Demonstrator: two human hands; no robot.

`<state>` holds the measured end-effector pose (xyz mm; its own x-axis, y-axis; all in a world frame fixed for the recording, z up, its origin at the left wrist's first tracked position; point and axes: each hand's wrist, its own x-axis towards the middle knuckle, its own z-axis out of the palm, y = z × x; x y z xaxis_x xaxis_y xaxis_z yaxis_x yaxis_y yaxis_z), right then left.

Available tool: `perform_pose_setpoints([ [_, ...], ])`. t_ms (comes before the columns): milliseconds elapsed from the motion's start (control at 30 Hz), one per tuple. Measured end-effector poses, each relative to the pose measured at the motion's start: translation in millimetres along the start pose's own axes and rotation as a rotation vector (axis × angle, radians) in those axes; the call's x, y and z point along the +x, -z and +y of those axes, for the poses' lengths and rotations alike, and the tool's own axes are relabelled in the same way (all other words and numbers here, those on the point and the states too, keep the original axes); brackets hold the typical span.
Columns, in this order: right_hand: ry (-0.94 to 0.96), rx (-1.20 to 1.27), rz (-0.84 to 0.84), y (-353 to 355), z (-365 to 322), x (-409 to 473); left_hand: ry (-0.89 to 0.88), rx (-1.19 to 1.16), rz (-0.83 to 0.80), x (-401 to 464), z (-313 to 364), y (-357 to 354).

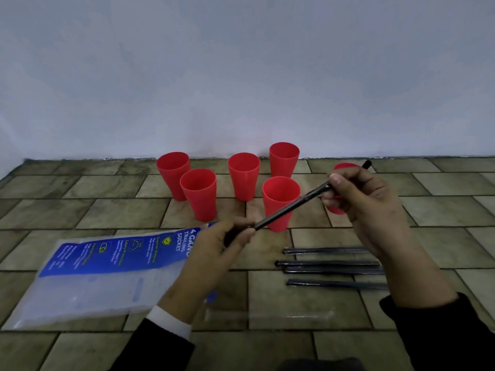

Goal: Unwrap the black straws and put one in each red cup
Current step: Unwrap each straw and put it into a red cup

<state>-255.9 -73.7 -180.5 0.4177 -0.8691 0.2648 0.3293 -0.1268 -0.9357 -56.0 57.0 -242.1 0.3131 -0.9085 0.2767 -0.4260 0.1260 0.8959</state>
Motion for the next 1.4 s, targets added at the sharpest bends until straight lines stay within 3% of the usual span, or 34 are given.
perform_pose_setpoints([
  [133,-0.137,0.247,0.19,10,28,-6,0.145,-0.242,0.019,1,-6,31],
  [267,-0.247,0.316,0.256,9,51,-20,0.338,-0.738,0.11,-7,-17,31],
  [400,-0.302,0.316,0.255,6,60,-29,0.448,-0.942,0.201,-10,-19,29],
  [733,-0.333,0.231,0.175,1,71,-41,0.521,-0.994,0.407,-2,-22,26],
  [933,-0.347,0.275,0.167,13,74,-41,0.479,-1.036,0.617,0,-32,42],
  [1267,-0.411,0.072,-0.017,19,69,-41,0.448,-0.915,0.198,-5,-26,23],
  [1400,-0.368,-0.38,-0.101,19,56,-40,0.476,-0.819,0.186,-6,-28,25],
])
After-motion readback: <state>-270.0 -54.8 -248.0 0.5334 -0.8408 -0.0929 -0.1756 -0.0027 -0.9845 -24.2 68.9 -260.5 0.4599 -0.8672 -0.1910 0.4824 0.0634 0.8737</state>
